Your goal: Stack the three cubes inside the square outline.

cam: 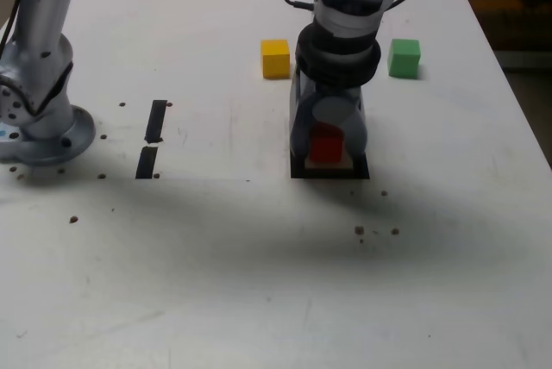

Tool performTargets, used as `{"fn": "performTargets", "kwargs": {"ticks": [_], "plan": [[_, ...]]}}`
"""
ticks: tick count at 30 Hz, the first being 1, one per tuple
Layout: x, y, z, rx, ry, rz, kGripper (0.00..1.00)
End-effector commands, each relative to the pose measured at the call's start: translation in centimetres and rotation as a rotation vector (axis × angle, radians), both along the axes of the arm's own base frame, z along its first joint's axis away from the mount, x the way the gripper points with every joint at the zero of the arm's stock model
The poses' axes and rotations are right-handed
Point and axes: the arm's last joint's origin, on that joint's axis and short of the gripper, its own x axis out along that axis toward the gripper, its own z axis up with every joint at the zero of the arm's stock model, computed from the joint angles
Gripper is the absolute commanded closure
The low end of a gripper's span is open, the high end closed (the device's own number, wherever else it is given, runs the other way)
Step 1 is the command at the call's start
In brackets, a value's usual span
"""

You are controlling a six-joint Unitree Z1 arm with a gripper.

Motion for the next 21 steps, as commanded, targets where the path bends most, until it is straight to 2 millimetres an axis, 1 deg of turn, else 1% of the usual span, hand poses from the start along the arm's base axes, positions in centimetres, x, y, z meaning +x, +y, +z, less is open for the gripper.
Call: {"fn": "performTargets", "kwargs": {"ticks": [1,4,7,10,13,15,17,19,21], "plan": [[-0.1,0.0,-0.1,0.004,0.010,-0.002,0.32],[-0.1,0.0,0.0,0.005,0.011,-0.004,0.18],[-0.2,0.0,0.5,0.006,0.003,-0.006,0.09],[-0.5,0.1,2.0,0.015,-0.010,-0.006,0.03],[-1.5,0.9,4.4,0.028,-0.010,-0.001,0.01],[-2.6,2.1,6.2,0.036,0.001,0.014,0.00],[-3.8,3.8,7.8,0.042,0.011,0.040,0.00],[-5.1,5.8,9.0,0.046,0.013,0.071,0.01],[-6.1,7.7,9.7,0.053,0.008,0.102,0.01]]}}
